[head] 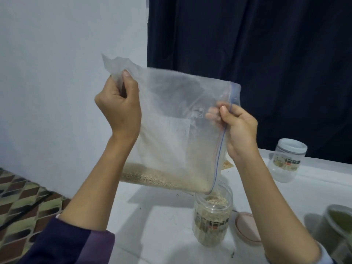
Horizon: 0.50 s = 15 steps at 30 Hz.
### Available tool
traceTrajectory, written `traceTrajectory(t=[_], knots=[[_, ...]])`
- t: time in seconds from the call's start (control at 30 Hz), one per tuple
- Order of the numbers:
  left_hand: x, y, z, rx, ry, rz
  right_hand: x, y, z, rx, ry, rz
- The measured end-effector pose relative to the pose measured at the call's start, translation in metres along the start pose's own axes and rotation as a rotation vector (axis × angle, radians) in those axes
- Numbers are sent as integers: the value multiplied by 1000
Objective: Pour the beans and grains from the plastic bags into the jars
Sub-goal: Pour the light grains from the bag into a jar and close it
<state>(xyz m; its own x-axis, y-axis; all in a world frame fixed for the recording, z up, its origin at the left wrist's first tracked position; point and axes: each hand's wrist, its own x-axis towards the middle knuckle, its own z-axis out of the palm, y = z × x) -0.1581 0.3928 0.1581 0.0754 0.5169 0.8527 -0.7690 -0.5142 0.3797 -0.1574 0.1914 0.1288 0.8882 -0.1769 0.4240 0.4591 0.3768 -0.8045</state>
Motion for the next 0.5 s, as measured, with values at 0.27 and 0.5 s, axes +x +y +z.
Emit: traceTrajectory(t=[0.27,0.5], knots=[[1,-3,0,4,-14,-10,-3,1,1,-20,-23,17],[2,-1,2,-4,-56,-34,-5,1,-2,1,-9,20]])
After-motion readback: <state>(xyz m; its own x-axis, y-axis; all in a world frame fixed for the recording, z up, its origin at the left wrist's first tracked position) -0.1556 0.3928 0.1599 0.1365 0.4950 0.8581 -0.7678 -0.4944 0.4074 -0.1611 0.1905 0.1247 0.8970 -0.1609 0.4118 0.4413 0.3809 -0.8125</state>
